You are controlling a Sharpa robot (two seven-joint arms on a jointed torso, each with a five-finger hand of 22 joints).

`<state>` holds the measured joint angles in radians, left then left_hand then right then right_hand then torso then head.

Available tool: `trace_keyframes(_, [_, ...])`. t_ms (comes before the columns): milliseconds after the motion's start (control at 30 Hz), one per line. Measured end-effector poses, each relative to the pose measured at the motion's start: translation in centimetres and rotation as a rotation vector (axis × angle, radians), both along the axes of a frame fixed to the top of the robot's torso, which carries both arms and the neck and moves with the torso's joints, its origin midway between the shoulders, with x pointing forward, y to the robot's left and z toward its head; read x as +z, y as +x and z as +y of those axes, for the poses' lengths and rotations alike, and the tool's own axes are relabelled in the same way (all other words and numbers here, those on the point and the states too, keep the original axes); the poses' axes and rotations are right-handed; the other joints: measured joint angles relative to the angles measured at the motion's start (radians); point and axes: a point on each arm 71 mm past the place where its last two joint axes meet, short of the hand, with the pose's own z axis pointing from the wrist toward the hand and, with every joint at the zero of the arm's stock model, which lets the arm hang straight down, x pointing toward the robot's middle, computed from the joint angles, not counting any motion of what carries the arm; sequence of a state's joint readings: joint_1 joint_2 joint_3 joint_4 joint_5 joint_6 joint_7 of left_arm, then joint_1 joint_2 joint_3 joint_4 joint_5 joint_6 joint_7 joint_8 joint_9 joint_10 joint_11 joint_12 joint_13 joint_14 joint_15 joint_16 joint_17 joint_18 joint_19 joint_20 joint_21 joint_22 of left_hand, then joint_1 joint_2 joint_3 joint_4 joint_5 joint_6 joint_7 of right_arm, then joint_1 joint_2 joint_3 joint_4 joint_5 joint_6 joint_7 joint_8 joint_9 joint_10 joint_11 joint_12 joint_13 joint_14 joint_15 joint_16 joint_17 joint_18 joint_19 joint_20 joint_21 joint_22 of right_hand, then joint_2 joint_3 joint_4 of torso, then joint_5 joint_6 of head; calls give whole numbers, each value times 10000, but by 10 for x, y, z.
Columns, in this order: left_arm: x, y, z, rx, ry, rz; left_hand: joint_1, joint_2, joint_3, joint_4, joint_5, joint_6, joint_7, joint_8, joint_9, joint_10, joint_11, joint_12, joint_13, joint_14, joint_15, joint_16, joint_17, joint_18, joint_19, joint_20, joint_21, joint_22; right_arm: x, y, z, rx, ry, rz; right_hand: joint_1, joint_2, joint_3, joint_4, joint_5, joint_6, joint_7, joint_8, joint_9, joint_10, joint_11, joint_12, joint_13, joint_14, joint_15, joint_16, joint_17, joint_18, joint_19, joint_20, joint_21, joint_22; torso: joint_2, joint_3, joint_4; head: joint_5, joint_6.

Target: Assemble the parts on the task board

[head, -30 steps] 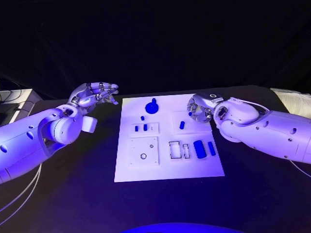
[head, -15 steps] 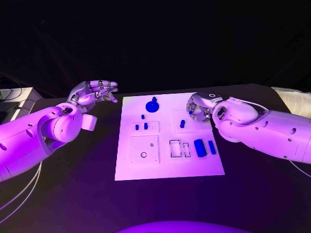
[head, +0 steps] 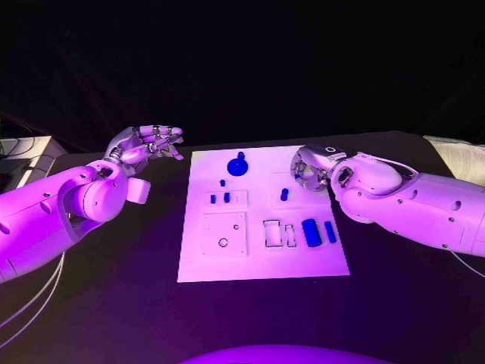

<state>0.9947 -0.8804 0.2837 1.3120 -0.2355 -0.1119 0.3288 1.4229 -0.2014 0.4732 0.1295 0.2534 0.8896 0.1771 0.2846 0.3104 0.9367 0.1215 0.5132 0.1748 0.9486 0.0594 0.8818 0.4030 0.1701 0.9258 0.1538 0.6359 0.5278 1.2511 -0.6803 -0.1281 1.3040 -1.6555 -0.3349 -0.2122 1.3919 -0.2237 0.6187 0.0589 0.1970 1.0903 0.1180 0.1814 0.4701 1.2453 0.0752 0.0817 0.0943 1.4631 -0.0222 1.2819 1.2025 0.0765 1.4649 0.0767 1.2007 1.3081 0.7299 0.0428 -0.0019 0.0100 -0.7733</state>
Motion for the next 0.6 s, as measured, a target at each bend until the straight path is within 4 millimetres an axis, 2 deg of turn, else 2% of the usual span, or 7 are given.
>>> trace_keyframes(233, [0, 0, 1, 13, 9, 13, 38, -38, 0, 0, 0, 0, 0, 0, -1, 0, 0, 0, -11, 0, 0, 0, 0, -2, 0, 0, 0, 0, -1, -2, 2, -31, -43, -120, 127, 176, 445, -358, -217, 76, -9, 80, 137, 117, 117, -30, 19, 34, -32, 78, 20, -1, -5, -72, 393, -1, -1, -2, 0, -22, 4])
trace_keyframes(600, [-2, 2, 4, 112, 48, 53, 38, -38, -20, -20, 0, 0, 0, -1, -8, 0, 0, -35, -23, 0, 0, 0, -10, -2, 0, 0, 0, 1, 2, -12, -6, -100, 409, -663, 194, 239, 633, -466, -289, 109, -43, 119, 210, 147, 148, -25, 19, 34, -31, 154, 46, 0, -4, -72, 758, -3, -21, 4, -1, -27, 42])
